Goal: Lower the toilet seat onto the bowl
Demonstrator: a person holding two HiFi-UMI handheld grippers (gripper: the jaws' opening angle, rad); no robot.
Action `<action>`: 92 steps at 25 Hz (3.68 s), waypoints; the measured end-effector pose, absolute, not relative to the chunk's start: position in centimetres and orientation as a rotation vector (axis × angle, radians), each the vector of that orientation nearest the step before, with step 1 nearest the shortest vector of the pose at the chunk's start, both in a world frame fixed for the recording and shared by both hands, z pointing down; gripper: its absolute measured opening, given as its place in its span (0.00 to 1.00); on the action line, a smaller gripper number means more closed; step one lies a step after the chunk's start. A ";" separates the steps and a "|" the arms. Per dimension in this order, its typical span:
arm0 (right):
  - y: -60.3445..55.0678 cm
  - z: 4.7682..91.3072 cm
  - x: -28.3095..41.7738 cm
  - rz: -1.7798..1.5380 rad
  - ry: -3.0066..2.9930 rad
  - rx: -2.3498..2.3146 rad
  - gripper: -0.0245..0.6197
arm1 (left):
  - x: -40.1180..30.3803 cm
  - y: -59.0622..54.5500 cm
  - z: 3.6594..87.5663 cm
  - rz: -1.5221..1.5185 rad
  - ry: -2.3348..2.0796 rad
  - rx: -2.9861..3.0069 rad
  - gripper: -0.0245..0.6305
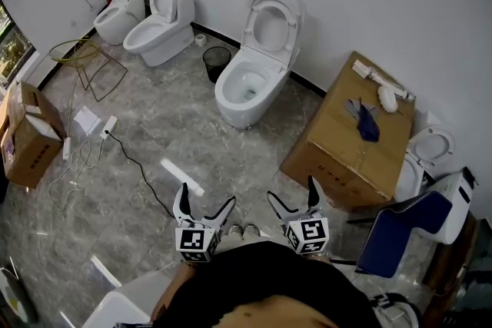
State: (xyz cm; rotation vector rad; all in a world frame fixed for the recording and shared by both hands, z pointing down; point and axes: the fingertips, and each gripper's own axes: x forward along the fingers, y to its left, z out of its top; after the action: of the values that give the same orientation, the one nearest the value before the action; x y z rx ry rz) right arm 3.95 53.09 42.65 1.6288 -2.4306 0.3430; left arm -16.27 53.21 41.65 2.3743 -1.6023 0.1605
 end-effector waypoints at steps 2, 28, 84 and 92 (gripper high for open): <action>53.0 42.8 4.0 0.317 -2.411 1.619 0.83 | -16.2 53.3 43.4 0.235 -1.575 2.329 0.91; 52.5 43.4 9.2 0.274 -2.420 1.567 0.83 | -14.0 53.5 43.8 0.184 -1.730 2.252 0.91; 10.9 44.2 5.9 0.443 -2.460 1.641 0.83 | -13.5 10.1 40.6 0.210 -1.479 2.633 0.91; 7.4 44.1 5.6 0.447 -2.446 1.667 0.83 | -14.8 6.7 41.5 0.217 -1.458 2.612 0.91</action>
State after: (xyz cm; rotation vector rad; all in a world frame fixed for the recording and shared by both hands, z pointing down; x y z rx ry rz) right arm 5.58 7.36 44.15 1.6673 -2.4460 0.4473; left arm -14.76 6.74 41.54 2.6124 -1.4579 0.2174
